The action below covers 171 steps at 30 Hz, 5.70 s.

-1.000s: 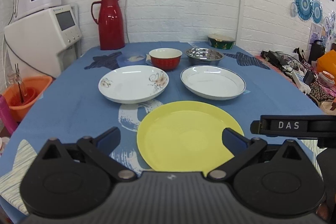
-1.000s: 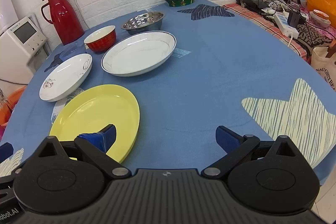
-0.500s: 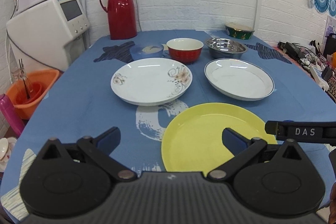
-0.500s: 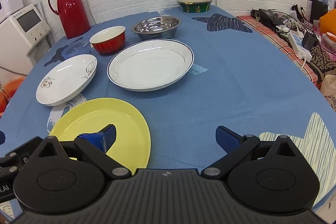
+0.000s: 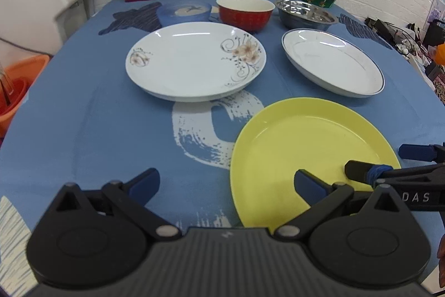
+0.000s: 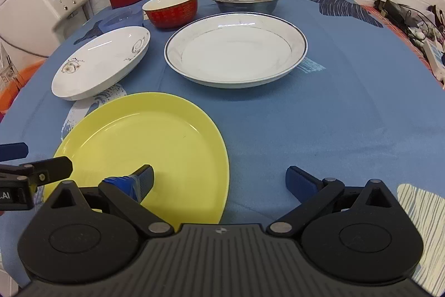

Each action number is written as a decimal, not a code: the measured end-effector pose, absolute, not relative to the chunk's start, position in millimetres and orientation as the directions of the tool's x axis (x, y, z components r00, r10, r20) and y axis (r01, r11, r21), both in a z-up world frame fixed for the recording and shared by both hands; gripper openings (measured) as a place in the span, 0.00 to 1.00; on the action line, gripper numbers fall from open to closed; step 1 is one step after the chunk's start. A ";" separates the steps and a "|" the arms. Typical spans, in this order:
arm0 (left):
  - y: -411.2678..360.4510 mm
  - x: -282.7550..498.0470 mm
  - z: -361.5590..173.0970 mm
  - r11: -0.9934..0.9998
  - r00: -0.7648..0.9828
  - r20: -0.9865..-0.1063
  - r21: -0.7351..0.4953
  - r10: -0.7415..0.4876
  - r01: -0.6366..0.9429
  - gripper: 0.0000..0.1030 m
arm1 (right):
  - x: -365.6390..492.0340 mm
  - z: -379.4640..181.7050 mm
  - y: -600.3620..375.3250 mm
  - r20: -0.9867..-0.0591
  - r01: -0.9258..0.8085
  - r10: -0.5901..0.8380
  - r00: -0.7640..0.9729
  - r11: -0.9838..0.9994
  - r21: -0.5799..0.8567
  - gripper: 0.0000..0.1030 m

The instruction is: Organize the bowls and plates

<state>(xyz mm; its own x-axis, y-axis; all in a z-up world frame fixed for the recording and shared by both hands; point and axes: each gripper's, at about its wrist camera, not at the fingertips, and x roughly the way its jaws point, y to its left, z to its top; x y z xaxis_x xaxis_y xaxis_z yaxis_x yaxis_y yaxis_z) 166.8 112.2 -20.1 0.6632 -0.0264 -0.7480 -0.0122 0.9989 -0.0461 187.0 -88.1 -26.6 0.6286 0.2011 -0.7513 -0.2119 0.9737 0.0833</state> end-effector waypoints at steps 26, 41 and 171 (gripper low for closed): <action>107.5 169.3 -24.3 0.995 0.681 -0.725 -0.073 -0.099 0.067 0.36 | 165.0 -29.0 -68.0 -0.698 -0.438 0.339 0.631 0.898 0.039 0.67; 136.3 140.3 -4.7 0.996 0.714 -0.697 -0.091 -0.059 -0.007 0.27 | 145.4 -12.2 -58.1 -0.604 -0.392 0.446 0.660 0.891 0.230 0.64; 177.3 145.4 -19.8 0.975 0.734 -0.672 -0.212 -0.093 -0.071 0.48 | 165.9 -20.5 -39.8 -0.519 -0.392 0.521 0.678 0.853 0.344 0.56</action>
<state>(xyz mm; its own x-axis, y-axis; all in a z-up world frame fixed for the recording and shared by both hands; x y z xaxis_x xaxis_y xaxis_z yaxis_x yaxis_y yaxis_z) 145.4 177.3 -19.8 0.7344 -0.0925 -0.6723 -0.0709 0.9748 -0.2117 165.9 -39.8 -20.5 0.6776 0.5211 -0.5190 -0.3925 0.8530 0.3440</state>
